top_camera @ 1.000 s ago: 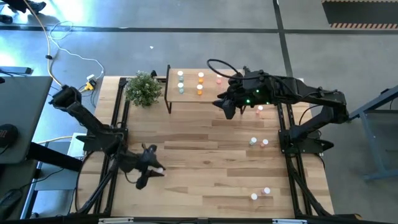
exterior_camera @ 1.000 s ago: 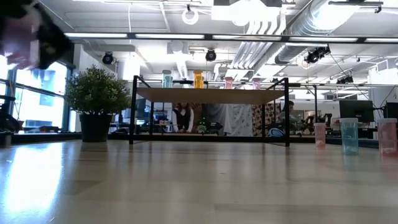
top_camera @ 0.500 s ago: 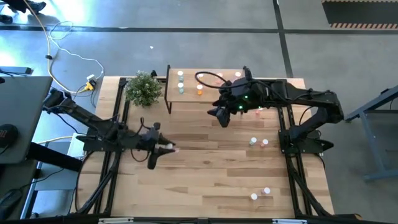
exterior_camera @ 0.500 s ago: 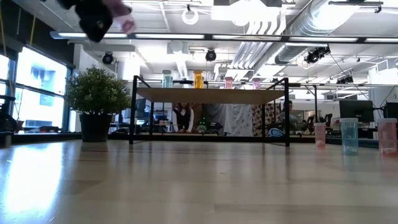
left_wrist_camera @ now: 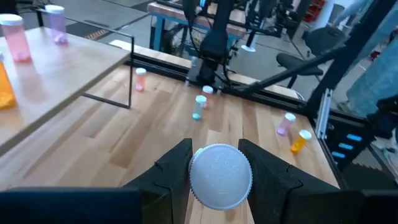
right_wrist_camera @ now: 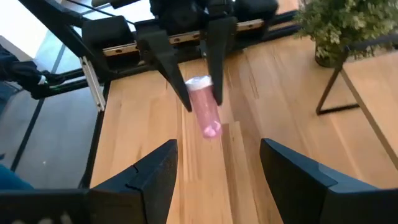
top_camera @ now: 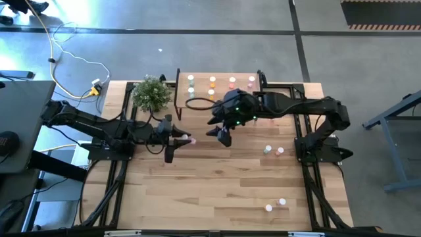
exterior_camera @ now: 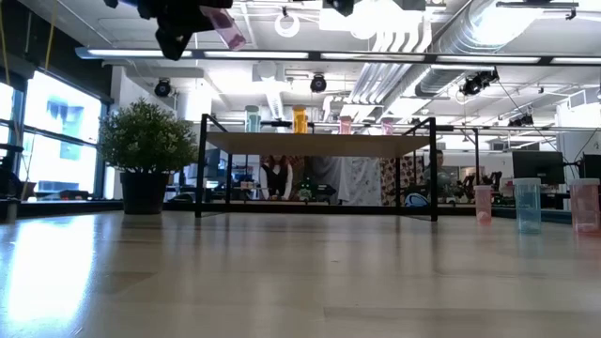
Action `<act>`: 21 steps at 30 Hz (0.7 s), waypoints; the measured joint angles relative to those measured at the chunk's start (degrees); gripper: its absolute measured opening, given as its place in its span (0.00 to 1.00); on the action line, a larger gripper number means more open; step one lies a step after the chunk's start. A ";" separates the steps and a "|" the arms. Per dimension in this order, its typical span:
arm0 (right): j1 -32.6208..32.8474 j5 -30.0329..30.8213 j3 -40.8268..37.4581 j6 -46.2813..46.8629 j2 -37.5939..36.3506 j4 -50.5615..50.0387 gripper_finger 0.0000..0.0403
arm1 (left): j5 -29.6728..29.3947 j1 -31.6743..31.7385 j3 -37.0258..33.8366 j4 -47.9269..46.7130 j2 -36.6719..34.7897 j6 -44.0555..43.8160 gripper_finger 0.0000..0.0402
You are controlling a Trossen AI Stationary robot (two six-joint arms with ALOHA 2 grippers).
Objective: Pick and place medicine bottles onto shelf by color
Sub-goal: Put the left violet pill bottle on the shelf aligned with the other violet pill bottle
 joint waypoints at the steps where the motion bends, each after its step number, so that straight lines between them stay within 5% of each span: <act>1: 0.00 -0.17 0.00 -0.88 0.48 0.82 0.55 | 0.02 0.32 0.02 0.36 0.00 -0.02 0.29; 21: -0.09 -3.63 0.04 -2.85 9.47 8.95 0.55 | 0.02 2.00 0.02 6.50 0.02 0.46 0.29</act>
